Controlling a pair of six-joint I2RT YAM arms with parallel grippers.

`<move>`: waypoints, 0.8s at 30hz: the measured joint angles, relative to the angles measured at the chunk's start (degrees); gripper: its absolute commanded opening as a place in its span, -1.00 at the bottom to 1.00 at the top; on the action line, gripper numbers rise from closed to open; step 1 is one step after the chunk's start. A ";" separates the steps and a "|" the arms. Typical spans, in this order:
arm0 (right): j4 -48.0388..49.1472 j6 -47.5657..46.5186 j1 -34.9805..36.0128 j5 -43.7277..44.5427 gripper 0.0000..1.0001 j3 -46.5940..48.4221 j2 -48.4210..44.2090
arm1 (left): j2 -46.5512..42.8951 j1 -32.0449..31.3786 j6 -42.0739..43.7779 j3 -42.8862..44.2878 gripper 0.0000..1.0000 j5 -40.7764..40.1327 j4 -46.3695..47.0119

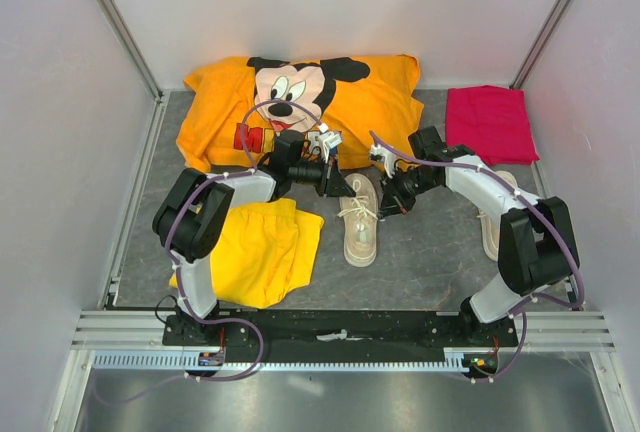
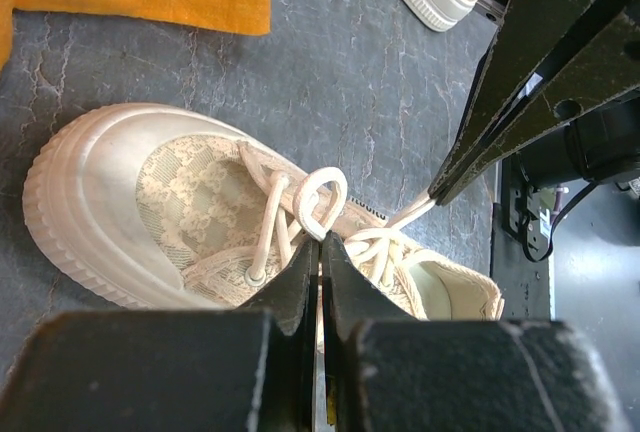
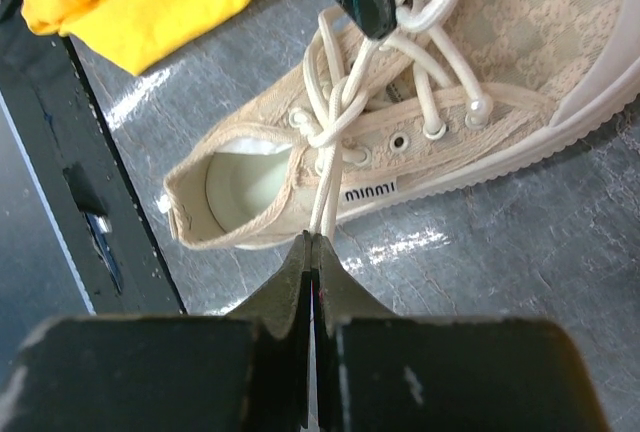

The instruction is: Tie the shoes

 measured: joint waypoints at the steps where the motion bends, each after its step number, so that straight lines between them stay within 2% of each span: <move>1: -0.52 -0.76 0.00 0.15 -1.00 -0.04 0.00 | 0.00 0.02 0.00 0.00 -0.97 0.00 -0.15; 13: -3.61 -8.74 0.00 2.69 -1.00 -2.19 -1.07 | -0.44 0.57 0.85 0.00 -0.97 -0.09 -3.13; 24: -3.52 -11.02 0.00 3.13 -1.00 -2.93 -1.16 | -1.20 0.68 2.21 -0.02 -0.97 0.00 -5.14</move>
